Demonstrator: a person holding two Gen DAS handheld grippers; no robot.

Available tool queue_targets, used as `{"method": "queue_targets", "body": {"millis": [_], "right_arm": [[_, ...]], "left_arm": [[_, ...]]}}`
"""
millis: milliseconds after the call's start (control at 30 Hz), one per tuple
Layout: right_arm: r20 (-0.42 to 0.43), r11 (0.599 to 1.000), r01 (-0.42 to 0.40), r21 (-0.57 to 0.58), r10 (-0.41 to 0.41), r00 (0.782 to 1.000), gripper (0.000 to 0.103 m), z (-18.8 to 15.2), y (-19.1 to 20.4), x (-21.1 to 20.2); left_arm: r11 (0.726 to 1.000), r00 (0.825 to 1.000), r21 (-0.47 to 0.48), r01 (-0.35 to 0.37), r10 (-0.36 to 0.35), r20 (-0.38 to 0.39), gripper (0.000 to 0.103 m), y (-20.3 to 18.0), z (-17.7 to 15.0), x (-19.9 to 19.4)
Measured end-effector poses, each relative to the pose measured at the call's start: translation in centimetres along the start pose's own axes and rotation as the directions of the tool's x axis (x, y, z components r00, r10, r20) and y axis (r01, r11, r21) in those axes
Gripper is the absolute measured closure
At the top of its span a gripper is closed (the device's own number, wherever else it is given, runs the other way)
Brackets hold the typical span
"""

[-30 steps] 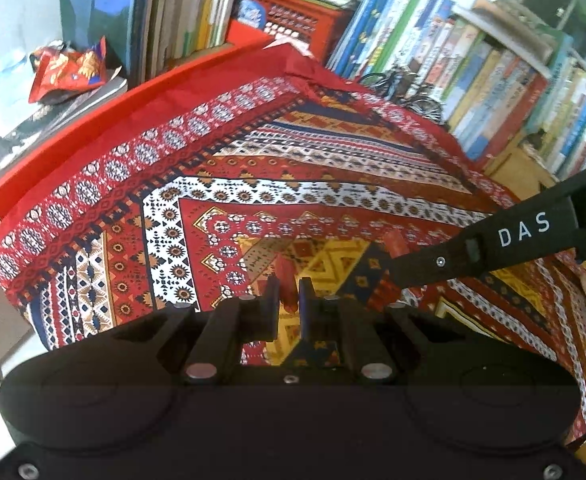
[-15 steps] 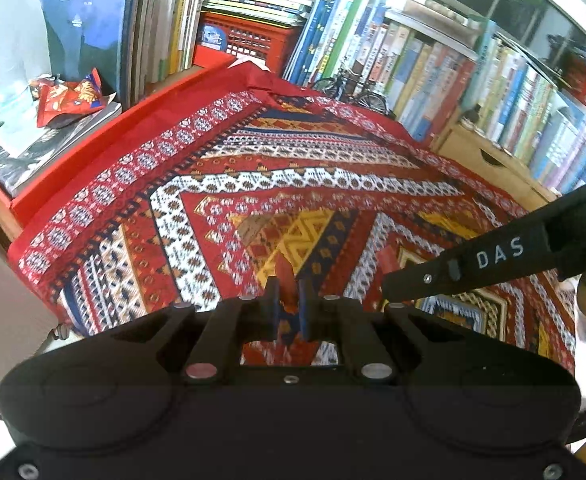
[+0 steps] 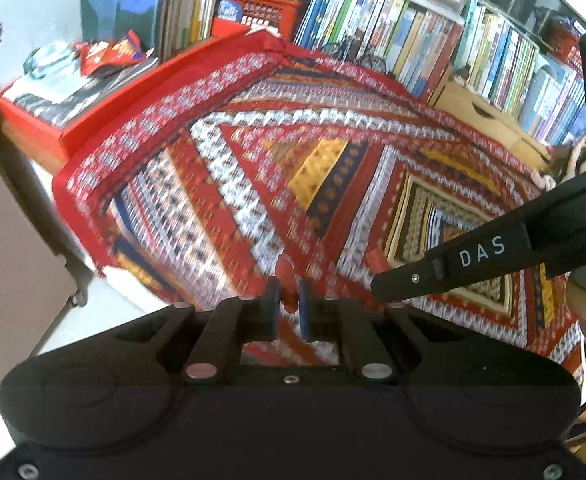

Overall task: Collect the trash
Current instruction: 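Carry the red pieces over the black bin with both tools, then open the left tool over the bin while the right tool releases the red stick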

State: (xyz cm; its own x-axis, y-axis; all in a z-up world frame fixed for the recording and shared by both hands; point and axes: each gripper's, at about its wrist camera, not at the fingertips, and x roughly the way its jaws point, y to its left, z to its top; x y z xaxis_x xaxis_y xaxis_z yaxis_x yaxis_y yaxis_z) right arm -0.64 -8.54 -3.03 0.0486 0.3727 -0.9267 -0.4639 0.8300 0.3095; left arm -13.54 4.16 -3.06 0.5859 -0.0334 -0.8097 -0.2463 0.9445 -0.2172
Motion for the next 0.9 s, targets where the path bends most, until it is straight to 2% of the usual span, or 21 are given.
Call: {"method": "queue_targets", "body": {"millis": [267, 533, 767, 900], "right_arm": [[-0.041, 0.999, -0.024, 0.025, 0.025, 0.999, 0.090, -5.1, 2.2, 3.3], [-0.088, 0.996, -0.030, 0.078, 0.037, 0.995, 0.090, -10.0, 2.2, 7.9], [-0.122, 0.994, -0.018, 0.107, 0.031, 0.992, 0.089, -11.7, 1.7, 10.7], [-0.120, 0.993, -0.009, 0.121, 0.024, 0.992, 0.084, -11.9, 1.4, 11.2]], "left_arm": [[0.999, 0.996, -0.026, -0.031, 0.029, -0.082, 0.094, 2.8, -6.0, -0.4], [0.997, 0.980, -0.060, -0.050, 0.037, -0.197, 0.094, 5.3, -11.1, 2.2], [0.997, 0.962, -0.049, -0.067, 0.052, -0.267, 0.094, 5.8, -13.2, 4.6], [0.996, 0.957, -0.054, -0.064, 0.047, -0.285, 0.092, 6.0, -13.4, 5.3]]}}
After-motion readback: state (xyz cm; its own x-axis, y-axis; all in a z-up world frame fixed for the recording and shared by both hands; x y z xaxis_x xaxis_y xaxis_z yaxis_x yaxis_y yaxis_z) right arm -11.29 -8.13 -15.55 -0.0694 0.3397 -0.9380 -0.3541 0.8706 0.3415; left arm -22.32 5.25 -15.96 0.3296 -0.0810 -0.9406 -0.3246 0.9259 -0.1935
